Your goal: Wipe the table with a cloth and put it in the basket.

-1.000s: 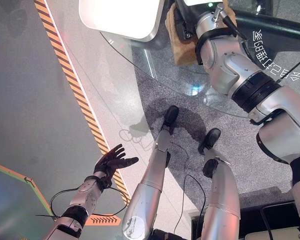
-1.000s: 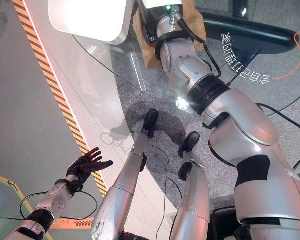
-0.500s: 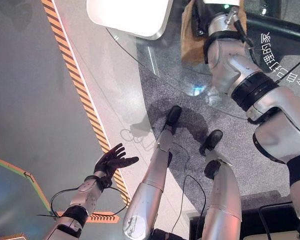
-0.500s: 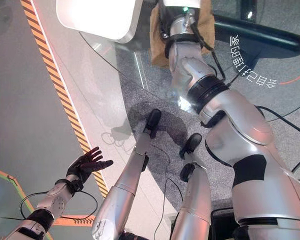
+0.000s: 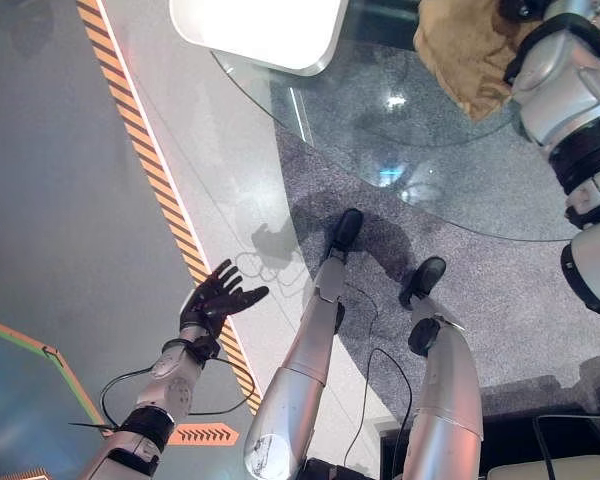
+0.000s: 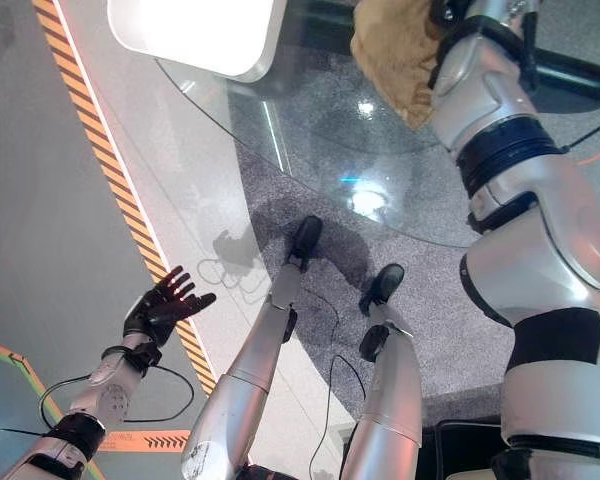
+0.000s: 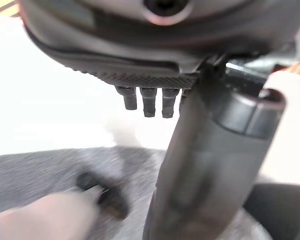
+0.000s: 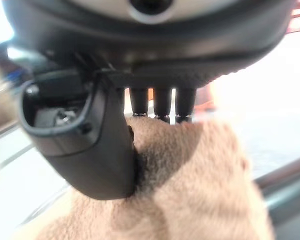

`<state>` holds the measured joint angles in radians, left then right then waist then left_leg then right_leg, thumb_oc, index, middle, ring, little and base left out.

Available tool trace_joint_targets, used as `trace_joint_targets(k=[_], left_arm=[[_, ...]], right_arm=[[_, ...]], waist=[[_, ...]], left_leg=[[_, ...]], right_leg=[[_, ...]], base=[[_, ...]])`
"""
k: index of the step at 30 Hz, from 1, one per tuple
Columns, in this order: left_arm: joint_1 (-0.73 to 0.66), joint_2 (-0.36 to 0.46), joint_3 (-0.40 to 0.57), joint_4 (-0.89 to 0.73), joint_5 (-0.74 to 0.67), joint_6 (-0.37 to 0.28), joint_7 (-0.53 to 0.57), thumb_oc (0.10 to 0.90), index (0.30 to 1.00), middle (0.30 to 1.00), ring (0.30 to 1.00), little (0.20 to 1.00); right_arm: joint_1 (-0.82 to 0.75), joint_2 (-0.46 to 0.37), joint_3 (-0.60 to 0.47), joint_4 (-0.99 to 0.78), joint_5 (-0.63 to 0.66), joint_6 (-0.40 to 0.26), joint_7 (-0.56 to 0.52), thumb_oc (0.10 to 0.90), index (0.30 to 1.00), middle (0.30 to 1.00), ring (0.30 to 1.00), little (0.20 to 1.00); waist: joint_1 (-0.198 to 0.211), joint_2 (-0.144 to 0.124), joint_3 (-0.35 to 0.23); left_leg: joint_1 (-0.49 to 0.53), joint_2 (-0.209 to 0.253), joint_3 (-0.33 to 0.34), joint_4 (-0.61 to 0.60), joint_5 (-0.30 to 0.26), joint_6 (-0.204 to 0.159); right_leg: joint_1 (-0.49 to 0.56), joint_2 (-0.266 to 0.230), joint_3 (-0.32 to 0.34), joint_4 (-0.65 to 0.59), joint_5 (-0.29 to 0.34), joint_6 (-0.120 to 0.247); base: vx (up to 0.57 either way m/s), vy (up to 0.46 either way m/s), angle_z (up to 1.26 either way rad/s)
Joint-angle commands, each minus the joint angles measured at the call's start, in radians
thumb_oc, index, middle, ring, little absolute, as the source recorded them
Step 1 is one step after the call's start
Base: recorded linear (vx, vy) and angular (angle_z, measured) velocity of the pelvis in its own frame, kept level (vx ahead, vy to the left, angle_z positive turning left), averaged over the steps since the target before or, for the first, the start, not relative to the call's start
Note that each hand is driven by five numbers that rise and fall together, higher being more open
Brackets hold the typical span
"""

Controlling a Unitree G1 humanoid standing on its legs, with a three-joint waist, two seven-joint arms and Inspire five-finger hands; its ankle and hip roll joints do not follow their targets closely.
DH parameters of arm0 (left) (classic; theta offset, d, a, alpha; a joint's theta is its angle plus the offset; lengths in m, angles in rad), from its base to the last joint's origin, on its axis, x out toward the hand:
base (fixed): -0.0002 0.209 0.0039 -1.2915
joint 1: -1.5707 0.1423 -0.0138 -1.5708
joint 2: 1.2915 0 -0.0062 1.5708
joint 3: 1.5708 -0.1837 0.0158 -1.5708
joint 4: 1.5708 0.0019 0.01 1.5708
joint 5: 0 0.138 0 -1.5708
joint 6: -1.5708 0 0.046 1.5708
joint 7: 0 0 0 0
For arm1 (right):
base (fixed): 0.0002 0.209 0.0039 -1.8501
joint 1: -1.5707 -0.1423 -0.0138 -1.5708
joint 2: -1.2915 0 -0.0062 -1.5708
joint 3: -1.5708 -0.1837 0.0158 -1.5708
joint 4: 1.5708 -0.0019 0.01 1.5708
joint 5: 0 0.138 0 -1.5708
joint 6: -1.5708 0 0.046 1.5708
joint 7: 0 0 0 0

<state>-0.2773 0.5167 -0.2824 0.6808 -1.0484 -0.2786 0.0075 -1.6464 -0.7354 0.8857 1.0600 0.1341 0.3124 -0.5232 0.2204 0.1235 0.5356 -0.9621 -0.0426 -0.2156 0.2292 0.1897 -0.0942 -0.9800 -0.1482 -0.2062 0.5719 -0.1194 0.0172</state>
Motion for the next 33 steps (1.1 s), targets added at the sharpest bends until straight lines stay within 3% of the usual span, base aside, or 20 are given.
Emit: trace_joint_targets(k=[1, 7, 8, 11, 16, 24, 33], left_arm=[[0.013, 0.072, 0.103, 0.011, -0.044, -0.110, 0.105, 0.800, 0.900, 0.900, 0.900, 0.900], [-0.090, 0.126, 0.204, -0.029, -0.031, -0.191, 0.281, 0.800, 0.900, 0.900, 0.900, 0.900], [-0.136, 0.139, 0.234, -0.046, -0.017, -0.208, 0.329, 0.800, 0.900, 0.900, 0.900, 0.900], [-0.186, 0.161, 0.275, -0.083, 0.011, -0.254, 0.412, 0.800, 0.900, 0.900, 0.900, 0.900], [-0.241, 0.181, 0.314, -0.140, 0.085, -0.320, 0.506, 0.800, 0.900, 0.900, 0.900, 0.900], [-0.332, 0.191, 0.353, -0.243, 0.243, -0.349, 0.644, 0.800, 0.900, 0.900, 0.900, 0.900], [-0.405, 0.218, 0.352, -0.279, 0.371, -0.339, 0.722, 0.800, 0.900, 0.900, 0.900, 0.900]], right_arm=[[0.010, -0.166, 0.012, -0.058, 0.017, -0.046, -0.119, 0.100, 0.300, 0.300, 0.300, 0.200], [0.143, -0.192, -0.085, -0.231, 0.041, -0.076, -0.156, 0.100, 0.300, 0.300, 0.300, 0.200], [0.176, -0.193, -0.126, -0.286, 0.041, -0.084, -0.170, 0.100, 0.300, 0.300, 0.300, 0.200], [0.240, -0.196, -0.188, -0.366, 0.036, -0.099, -0.180, 0.100, 0.300, 0.300, 0.300, 0.200], [0.341, -0.186, -0.283, -0.476, 0.009, -0.123, -0.179, 0.100, 0.300, 0.300, 0.300, 0.200], [0.483, -0.168, -0.414, -0.639, -0.066, -0.154, -0.135, 0.100, 0.300, 0.300, 0.300, 0.200], [0.517, -0.132, -0.458, -0.701, -0.115, -0.158, -0.123, 0.100, 0.300, 0.300, 0.300, 0.200]], waist=[[-0.018, -0.028, -0.016], [-0.057, -0.044, -0.016], [-0.069, -0.049, -0.016], [-0.084, -0.056, -0.016], [-0.106, -0.065, -0.016], [-0.135, -0.075, -0.016], [-0.145, -0.085, -0.016]], left_leg=[[0.027, -0.034, 0.085, 0.126, -0.171, 0.086], [0.046, -0.026, 0.095, 0.119, -0.175, 0.084], [0.024, -0.024, 0.102, 0.111, -0.143, 0.085], [0.027, -0.021, 0.107, 0.109, -0.144, 0.083], [0.033, -0.016, 0.114, 0.110, -0.149, 0.081], [0.030, -0.013, 0.129, 0.119, -0.156, 0.078], [0.037, -0.008, 0.138, 0.123, -0.164, 0.072]], right_leg=[[0.063, 0.043, 0.029, -0.156, 0.080, 0.045], [0.068, 0.057, 0.056, -0.150, 0.069, 0.042], [0.048, 0.058, 0.051, -0.164, 0.100, 0.035], [0.050, 0.064, 0.061, -0.167, 0.098, 0.036], [0.052, 0.076, 0.078, -0.160, 0.093, 0.038], [0.050, 0.093, 0.105, -0.149, 0.082, 0.040], [0.060, 0.098, 0.114, -0.151, 0.079, 0.043]], base=[[-0.02, -0.031, -0.10], [-0.03, -0.018, -0.10], [-0.09, 0.002, -0.12], [-0.05, -0.023, -0.12], [-0.01, -0.011, -0.05], [-0.01, 0.006, -0.06], [0.00, -0.004, -0.01]])
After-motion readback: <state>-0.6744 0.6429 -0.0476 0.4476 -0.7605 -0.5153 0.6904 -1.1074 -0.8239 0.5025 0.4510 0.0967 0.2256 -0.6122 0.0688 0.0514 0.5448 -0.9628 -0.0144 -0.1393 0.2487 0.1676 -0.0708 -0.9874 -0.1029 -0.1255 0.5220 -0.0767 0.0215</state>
